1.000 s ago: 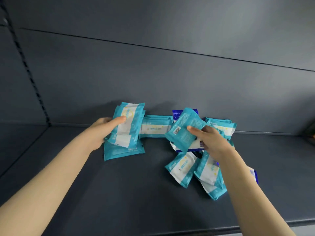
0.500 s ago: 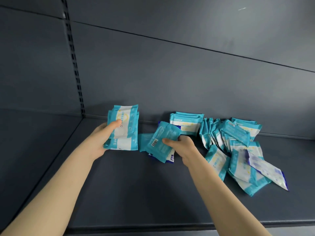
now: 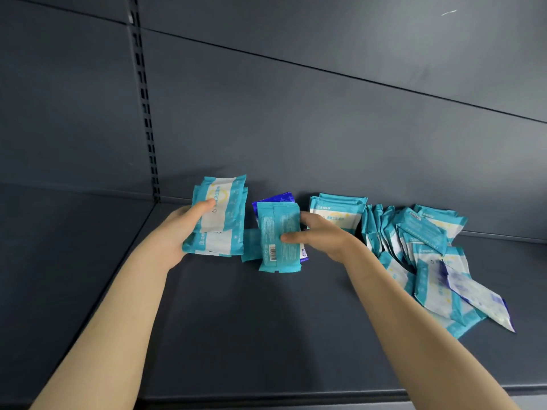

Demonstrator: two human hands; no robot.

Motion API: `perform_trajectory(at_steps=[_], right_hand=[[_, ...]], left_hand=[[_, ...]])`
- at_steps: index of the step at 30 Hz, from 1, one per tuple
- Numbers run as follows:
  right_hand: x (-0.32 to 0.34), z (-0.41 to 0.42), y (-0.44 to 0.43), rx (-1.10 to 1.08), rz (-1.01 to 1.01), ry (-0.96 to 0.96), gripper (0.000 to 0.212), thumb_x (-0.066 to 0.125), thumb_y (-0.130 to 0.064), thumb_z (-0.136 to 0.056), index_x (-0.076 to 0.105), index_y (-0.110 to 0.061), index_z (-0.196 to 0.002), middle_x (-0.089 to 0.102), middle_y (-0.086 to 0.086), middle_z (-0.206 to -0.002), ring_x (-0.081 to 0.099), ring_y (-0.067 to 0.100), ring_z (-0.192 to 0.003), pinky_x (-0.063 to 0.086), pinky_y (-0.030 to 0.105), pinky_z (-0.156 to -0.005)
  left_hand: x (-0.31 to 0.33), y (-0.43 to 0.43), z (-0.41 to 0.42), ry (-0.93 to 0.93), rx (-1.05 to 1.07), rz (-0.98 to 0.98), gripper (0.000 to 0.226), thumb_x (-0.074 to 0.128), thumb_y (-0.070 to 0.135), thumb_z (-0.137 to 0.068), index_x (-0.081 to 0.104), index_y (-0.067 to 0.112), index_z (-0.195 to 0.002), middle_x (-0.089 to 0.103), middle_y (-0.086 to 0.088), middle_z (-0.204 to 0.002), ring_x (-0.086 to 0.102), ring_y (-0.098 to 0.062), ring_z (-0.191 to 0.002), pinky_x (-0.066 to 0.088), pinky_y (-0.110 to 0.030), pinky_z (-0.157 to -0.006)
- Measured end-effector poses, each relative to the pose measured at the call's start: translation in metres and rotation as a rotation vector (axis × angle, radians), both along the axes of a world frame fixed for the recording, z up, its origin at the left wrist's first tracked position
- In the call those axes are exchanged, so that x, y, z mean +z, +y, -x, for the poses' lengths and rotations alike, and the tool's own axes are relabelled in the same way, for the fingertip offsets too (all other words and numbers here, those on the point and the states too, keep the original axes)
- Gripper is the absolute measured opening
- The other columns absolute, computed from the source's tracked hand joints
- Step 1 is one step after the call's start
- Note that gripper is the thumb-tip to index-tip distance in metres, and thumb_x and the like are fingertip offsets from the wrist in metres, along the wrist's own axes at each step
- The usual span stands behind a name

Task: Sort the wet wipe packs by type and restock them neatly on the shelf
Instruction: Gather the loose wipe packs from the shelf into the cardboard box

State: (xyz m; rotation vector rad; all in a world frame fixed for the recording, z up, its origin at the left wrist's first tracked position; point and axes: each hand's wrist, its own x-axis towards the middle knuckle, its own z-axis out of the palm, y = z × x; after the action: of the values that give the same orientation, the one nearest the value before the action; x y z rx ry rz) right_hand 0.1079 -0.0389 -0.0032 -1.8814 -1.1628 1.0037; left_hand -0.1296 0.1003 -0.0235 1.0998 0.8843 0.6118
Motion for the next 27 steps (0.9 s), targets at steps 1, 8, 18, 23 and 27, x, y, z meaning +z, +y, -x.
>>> perform_trajectory(at_steps=[1, 8, 18, 23, 27], right_hand=[[0.001, 0.001, 0.005, 0.053, 0.043, -0.011, 0.04, 0.074, -0.018, -0.087, 0.06, -0.023, -0.125, 0.068, -0.009, -0.122, 0.063, 0.008, -0.113, 0.049, 0.028, -0.098], [-0.007, 0.004, 0.01, 0.11, 0.132, -0.04, 0.028, 0.075, -0.028, -0.087, 0.062, -0.034, -0.112, 0.068, -0.011, -0.119, 0.063, 0.009, -0.113, 0.047, 0.036, -0.105], [-0.003, -0.002, -0.04, -0.081, -0.028, 0.094, 0.043, 0.07, -0.015, -0.091, 0.051, -0.025, -0.128, 0.068, -0.006, -0.12, 0.066, 0.01, -0.109, 0.055, 0.026, -0.087], [0.001, 0.001, -0.094, -0.19, -0.284, 0.291, 0.043, 0.061, -0.005, -0.095, 0.048, -0.02, -0.132, 0.067, 0.001, -0.125, 0.066, 0.018, -0.114, 0.057, 0.034, -0.09], [0.009, -0.007, -0.155, -0.368, -0.421, 0.46, 0.039, 0.055, 0.0, -0.097, 0.051, -0.013, -0.133, 0.067, 0.007, -0.127, 0.066, 0.026, -0.114, 0.059, 0.04, -0.086]], left_hand=[[0.0, 0.002, 0.002, 0.01, 0.001, -0.002, 0.034, 0.068, 0.041, -0.089, 0.065, 0.021, -0.117, 0.075, -0.002, -0.107, 0.071, -0.024, -0.1, 0.055, -0.04, -0.085], [-0.004, 0.009, 0.009, 0.029, 0.018, 0.005, 0.038, 0.069, 0.041, -0.088, 0.064, 0.021, -0.12, 0.074, -0.003, -0.11, 0.071, -0.024, -0.101, 0.054, -0.044, -0.092], [-0.001, -0.01, -0.004, 0.018, -0.023, 0.002, 0.033, 0.069, 0.039, -0.089, 0.062, 0.021, -0.116, 0.073, -0.002, -0.108, 0.07, -0.023, -0.1, 0.055, -0.041, -0.086], [0.001, -0.041, -0.018, -0.021, -0.106, 0.019, 0.038, 0.069, 0.038, -0.088, 0.062, 0.021, -0.121, 0.072, -0.003, -0.114, 0.068, -0.023, -0.106, 0.052, -0.043, -0.096], [0.01, -0.085, -0.046, -0.078, -0.178, 0.0, 0.037, 0.068, 0.034, -0.089, 0.062, 0.018, -0.122, 0.073, -0.005, -0.114, 0.069, -0.024, -0.104, 0.053, -0.04, -0.086]])
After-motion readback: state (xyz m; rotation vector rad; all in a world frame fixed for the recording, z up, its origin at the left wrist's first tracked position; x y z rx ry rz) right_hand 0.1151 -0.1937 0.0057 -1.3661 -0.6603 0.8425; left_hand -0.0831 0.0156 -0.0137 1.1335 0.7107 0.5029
